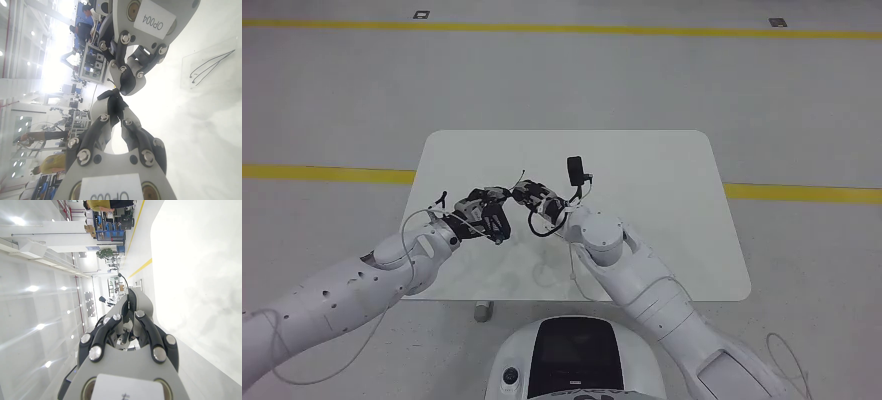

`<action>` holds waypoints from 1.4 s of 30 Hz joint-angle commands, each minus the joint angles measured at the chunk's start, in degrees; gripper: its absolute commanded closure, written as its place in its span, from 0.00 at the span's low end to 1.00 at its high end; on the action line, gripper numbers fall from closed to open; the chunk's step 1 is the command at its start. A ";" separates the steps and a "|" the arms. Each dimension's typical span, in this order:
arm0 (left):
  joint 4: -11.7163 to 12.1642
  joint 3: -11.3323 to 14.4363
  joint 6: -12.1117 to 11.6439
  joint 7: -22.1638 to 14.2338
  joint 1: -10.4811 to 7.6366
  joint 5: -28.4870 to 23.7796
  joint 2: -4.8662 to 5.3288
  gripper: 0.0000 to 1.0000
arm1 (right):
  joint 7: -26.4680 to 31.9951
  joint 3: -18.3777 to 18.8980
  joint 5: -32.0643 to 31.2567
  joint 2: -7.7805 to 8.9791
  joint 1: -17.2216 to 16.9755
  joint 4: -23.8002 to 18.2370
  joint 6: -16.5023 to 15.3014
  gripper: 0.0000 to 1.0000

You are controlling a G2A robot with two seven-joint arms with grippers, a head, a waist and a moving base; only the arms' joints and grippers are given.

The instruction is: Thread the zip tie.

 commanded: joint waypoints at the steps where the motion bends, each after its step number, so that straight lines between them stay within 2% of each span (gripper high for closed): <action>1: 0.03 0.00 -0.12 -0.01 0.01 0.00 0.00 1.00 | 0.09 0.12 0.03 -0.01 -0.06 -0.01 -0.12 1.00; 5: 0.11 0.00 -0.22 0.04 0.12 0.00 0.00 1.00 | 0.25 0.31 0.02 -0.05 -0.18 -0.03 -0.17 1.00; 7: 0.10 0.00 -0.30 0.10 0.18 0.00 0.00 1.00 | 0.39 0.43 0.06 -0.06 -0.22 -0.02 -0.08 0.56; 8: 0.11 0.00 -0.36 0.17 0.19 0.00 0.00 1.00 | 0.54 0.51 0.22 -0.06 -0.25 -0.04 0.00 0.00; 14: -0.04 0.00 -0.37 0.86 0.13 0.00 0.31 1.00 | 0.76 1.65 -0.13 0.20 -0.95 -0.89 -0.03 0.00; 22: -0.01 0.00 -0.45 1.01 -0.28 0.00 1.09 1.00 | 1.16 4.89 -0.36 1.13 -3.63 -2.91 -1.13 0.00; 25: -0.28 0.00 -2.75 2.19 -0.96 0.00 1.72 1.00 | 1.31 5.64 -0.72 1.38 -4.14 -3.13 -0.86 0.00; 26: -0.32 0.00 -5.18 2.64 -1.56 0.00 2.06 1.00 | 1.31 5.64 -0.72 1.38 -4.14 -3.13 -0.86 0.00; 36: -0.26 -0.36 -5.19 3.12 -1.23 -0.81 1.89 1.00 | 1.31 5.64 -0.72 1.38 -4.14 -3.13 -0.86 0.00; 39: 1.61 -2.06 -6.42 4.84 -1.45 -4.03 1.67 1.00 | 1.31 5.64 -0.72 1.38 -4.14 -3.13 -0.86 0.00; 42: 2.92 -3.51 -8.75 6.28 -1.84 -5.86 1.46 1.00 | 1.31 5.64 -0.72 1.38 -4.14 -3.13 -0.86 0.00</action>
